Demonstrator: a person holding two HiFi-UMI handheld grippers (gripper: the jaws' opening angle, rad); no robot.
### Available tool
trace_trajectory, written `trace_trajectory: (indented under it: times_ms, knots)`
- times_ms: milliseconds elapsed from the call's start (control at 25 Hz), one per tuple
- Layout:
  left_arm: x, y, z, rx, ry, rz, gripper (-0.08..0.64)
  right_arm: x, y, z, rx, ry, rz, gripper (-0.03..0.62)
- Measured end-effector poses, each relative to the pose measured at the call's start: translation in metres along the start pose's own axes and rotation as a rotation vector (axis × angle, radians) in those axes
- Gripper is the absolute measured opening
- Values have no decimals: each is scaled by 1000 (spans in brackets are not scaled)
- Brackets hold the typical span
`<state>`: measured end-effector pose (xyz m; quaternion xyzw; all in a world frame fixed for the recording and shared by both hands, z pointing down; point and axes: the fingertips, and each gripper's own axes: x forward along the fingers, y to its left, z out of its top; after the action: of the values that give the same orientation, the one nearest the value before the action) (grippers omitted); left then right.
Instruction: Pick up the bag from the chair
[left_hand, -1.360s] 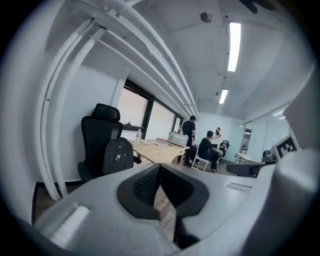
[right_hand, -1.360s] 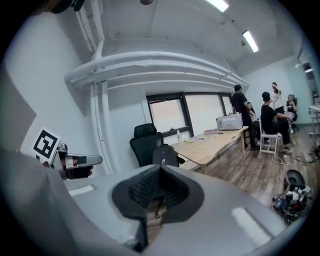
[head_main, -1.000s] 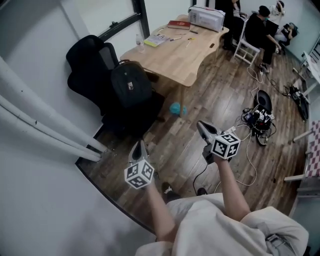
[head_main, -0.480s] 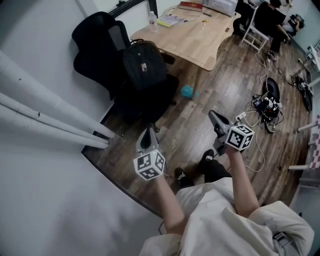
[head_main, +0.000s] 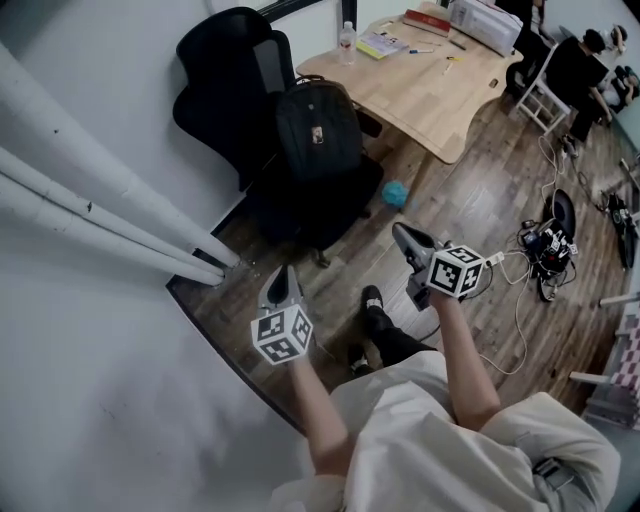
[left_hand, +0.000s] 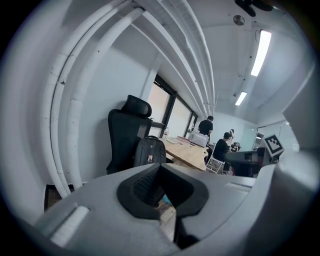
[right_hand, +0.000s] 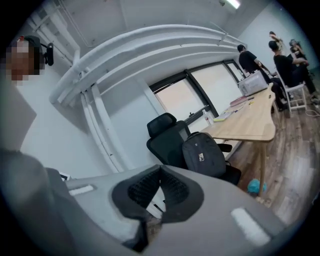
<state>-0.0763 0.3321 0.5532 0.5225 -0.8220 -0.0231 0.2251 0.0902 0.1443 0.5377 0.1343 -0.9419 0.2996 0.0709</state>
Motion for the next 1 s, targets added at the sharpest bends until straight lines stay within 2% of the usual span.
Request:
trace_trajectory:
  times_ms: [240,440,600,720,840,1000]
  knots:
    - [50,-11,51,91,-4,18,6,56,-31,55,3,-39,37,0]
    - [106,-23,81,79,-5,24,6,86,-77,94,-14,-32,36,0]
    - [151,-42,86,103,35,24,8,98,-119,117,-27,-11,10,0]
    - [183,-52,87,121,62,36,7,105,-146,123,-91,32,-28,0]
    - [205,-57,81,124,75,46,7,111,-164,121,-152,68,-51,1]
    - [226,-62,73,148,101,54,7,119,-178,122,-177,93,-50,0]
